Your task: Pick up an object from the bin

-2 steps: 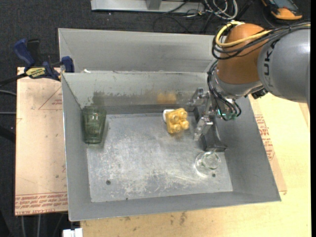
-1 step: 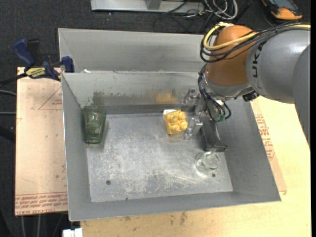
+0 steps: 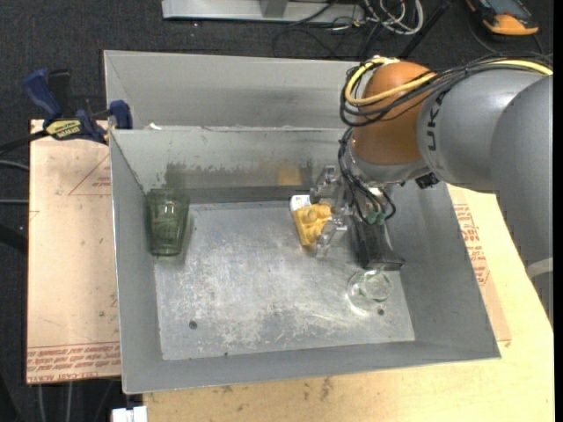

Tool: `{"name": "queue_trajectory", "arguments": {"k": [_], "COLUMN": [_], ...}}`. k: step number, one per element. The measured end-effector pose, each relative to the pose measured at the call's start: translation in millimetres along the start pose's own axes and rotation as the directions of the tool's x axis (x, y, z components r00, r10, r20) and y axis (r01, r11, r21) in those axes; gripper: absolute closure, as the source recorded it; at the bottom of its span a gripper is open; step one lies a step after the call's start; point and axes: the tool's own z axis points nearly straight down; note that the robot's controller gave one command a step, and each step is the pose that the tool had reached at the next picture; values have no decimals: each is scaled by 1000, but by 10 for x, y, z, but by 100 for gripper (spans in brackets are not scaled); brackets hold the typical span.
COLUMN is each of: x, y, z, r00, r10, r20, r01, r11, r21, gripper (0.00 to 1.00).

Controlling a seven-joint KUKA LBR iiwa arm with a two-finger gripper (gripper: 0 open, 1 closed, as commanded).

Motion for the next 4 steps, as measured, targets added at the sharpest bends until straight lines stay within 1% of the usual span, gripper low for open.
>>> {"name": "queue_trajectory", "arguments": {"k": [1, 2, 3, 4], "x": [-22, -21, -22, -78], "y": [-10, -8, -8, -282], "z": [121, 39, 39, -721], "r00": [1000, 1000, 1000, 971], "r10": [-5, -6, -6, -240], "r20": [7, 8, 8, -5], "r01": [5, 6, 6, 240], "r11": [1000, 1000, 1000, 971], "r21": [1, 1, 1, 0], "gripper": [0, 100, 100, 100]}}
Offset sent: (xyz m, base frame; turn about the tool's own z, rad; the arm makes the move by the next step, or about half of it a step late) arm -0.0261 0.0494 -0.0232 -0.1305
